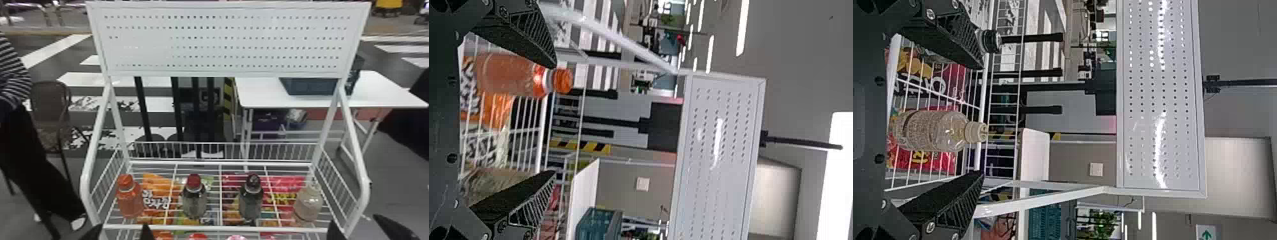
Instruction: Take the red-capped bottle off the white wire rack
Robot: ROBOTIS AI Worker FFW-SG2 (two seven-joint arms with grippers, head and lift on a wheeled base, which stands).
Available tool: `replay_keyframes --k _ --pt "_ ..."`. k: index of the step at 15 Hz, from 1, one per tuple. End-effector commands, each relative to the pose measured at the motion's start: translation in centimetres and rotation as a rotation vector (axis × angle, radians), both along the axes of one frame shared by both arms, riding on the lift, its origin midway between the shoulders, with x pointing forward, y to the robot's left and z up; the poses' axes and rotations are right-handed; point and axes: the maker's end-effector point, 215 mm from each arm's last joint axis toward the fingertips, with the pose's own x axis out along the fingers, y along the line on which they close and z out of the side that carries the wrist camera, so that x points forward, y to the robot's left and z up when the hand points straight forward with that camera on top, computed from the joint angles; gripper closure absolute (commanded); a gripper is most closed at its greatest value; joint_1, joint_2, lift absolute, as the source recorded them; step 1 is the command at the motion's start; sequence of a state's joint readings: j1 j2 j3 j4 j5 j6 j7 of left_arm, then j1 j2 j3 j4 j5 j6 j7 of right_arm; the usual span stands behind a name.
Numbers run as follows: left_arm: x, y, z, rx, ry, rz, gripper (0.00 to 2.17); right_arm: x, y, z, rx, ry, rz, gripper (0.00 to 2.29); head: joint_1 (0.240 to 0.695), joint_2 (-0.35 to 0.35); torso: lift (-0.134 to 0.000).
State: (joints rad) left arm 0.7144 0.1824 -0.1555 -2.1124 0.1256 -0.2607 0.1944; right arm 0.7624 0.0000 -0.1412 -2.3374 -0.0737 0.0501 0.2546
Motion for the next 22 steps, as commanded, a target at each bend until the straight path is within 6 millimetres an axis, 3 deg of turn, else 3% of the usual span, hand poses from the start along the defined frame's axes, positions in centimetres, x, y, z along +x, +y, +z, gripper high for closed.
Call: replay_keyframes --k 1,7,12,16,22 --pt "-0.1 -5.0 -2.3 -0.005 0.018 -0.064 0.14 0.0 0.3 -0.2 0.005 0.002 0.003 0.14 0.499 0.000 0.000" --pt "3.6 -10.2 -5.8 0.005 0.049 -0.068 0.14 -0.2 0.1 -0.1 0.005 -0.004 0.001 0.14 0.499 0.000 0.000" --pt "7.6 -12.9 -9.5 0.055 0.117 -0.085 0.14 -0.4 0.0 -0.2 0.008 -0.007 0.000 0.14 0.499 0.000 0.000" --pt "10.1 -12.8 -11.2 0.165 0.161 -0.064 0.14 -0.5 -0.3 -0.2 0.021 -0.006 -0.005 0.14 0.499 0.000 0.000" --pt "12.8 -12.5 -12.7 0.200 0.183 -0.012 0.14 -0.7 -0.4 -0.4 0.019 -0.006 -0.008 0.14 0.499 0.000 0.000"
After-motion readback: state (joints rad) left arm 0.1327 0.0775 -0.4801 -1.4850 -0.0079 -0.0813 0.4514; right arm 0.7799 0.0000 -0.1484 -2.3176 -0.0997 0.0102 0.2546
